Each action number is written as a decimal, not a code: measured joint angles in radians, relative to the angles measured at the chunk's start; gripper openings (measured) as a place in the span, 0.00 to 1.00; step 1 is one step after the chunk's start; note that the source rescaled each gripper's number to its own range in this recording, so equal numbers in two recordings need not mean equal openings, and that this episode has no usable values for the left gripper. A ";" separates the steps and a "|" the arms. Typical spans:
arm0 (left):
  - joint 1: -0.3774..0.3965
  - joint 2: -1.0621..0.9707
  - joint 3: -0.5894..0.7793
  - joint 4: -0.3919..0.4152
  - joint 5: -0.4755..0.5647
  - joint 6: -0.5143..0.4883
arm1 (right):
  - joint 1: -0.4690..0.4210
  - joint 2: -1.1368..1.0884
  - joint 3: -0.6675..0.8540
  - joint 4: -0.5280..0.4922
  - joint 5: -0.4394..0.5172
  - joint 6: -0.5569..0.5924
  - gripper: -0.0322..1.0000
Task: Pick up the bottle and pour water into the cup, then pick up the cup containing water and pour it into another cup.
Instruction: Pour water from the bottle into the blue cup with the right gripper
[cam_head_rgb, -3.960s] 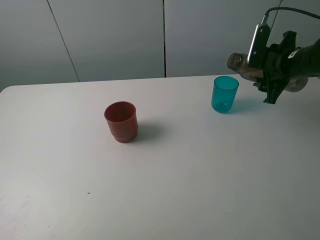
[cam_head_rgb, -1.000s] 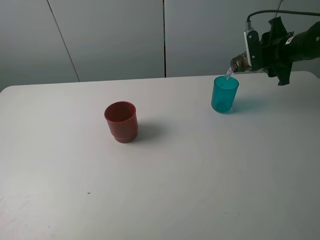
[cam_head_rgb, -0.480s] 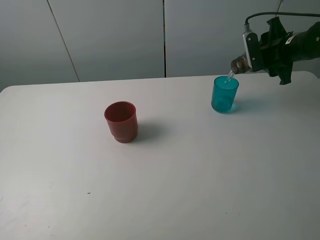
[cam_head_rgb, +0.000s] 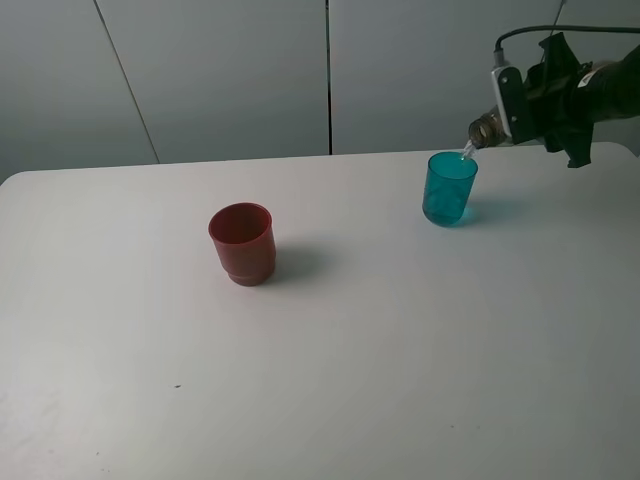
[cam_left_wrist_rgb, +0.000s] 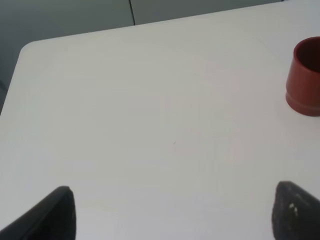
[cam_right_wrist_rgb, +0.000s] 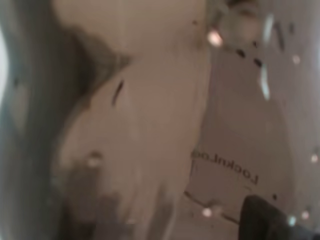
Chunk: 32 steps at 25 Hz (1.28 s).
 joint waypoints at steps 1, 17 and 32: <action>0.000 0.000 0.000 0.000 0.000 0.000 | 0.000 0.000 0.000 0.000 0.000 -0.006 0.06; 0.000 0.000 0.000 0.000 0.000 0.002 | 0.000 0.000 -0.035 -0.032 -0.057 -0.045 0.06; 0.000 0.000 0.000 0.000 0.000 0.002 | 0.000 0.000 -0.039 -0.047 -0.115 -0.142 0.06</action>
